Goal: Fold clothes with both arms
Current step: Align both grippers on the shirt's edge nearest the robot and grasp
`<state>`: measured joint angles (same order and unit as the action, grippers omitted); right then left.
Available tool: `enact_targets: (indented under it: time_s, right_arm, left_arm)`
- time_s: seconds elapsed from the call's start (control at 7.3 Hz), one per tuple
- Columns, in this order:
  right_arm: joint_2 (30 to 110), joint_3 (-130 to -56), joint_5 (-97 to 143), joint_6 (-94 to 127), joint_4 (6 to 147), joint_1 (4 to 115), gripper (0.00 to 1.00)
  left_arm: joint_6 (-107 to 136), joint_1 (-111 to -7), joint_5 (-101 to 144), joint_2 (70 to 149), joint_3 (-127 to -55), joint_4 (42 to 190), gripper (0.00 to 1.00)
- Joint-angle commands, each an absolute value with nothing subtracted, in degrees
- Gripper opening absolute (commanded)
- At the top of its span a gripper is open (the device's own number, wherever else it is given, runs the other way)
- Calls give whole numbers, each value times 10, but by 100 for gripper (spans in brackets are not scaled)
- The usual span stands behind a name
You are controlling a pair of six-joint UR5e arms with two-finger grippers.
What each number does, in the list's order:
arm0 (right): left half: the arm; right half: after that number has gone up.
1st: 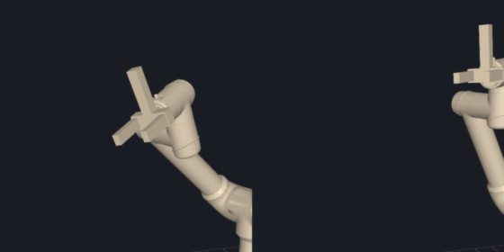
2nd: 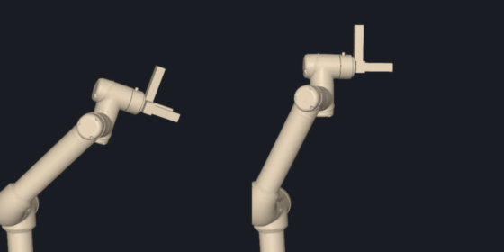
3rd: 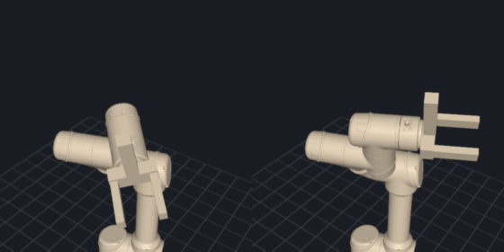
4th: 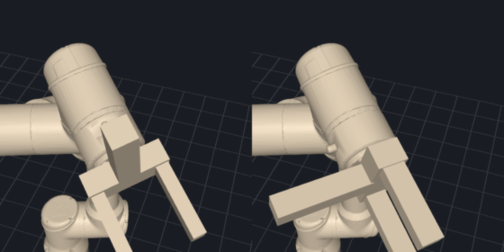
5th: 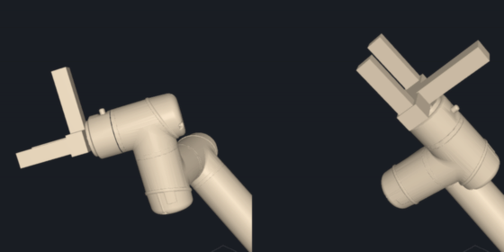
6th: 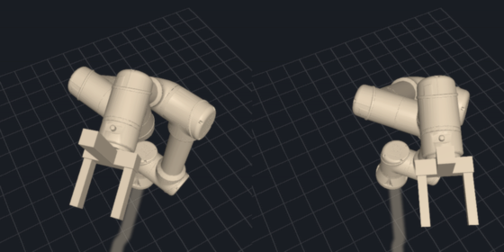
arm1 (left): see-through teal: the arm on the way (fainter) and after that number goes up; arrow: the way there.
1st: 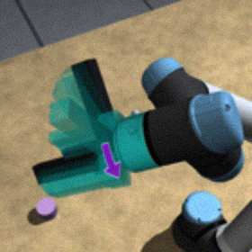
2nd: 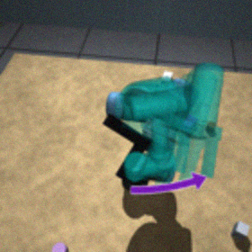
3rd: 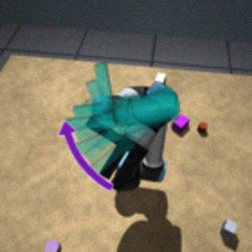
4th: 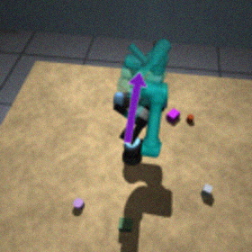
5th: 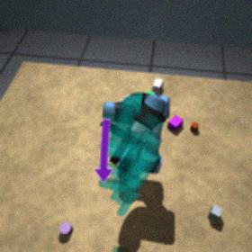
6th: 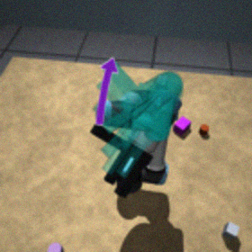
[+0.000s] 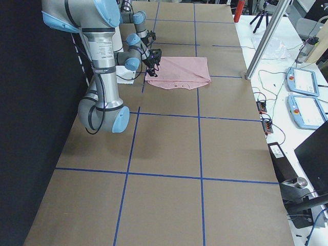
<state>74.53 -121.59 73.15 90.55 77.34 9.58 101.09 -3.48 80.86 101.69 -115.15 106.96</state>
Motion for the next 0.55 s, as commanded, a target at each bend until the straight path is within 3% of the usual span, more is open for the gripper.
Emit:
enact_targets:
  time_s: [0.0, 0.14, 0.27, 0.41]
  right_arm:
    - [745, -1216, 732, 907, 773, 96, 100]
    - [745, -1216, 732, 907, 773, 96, 100]
    - [745, -1216, 732, 908, 773, 96, 100]
    - [745, -1216, 732, 908, 773, 96, 100]
  left_arm:
    - [1009, -34, 809, 1017, -1150, 1070, 47]
    - [1008, -34, 808, 1017, -1150, 1070, 8]
    - [1007, -34, 808, 1017, -1150, 1070, 0]
    - [1007, -35, 808, 1017, -1150, 1070, 0]
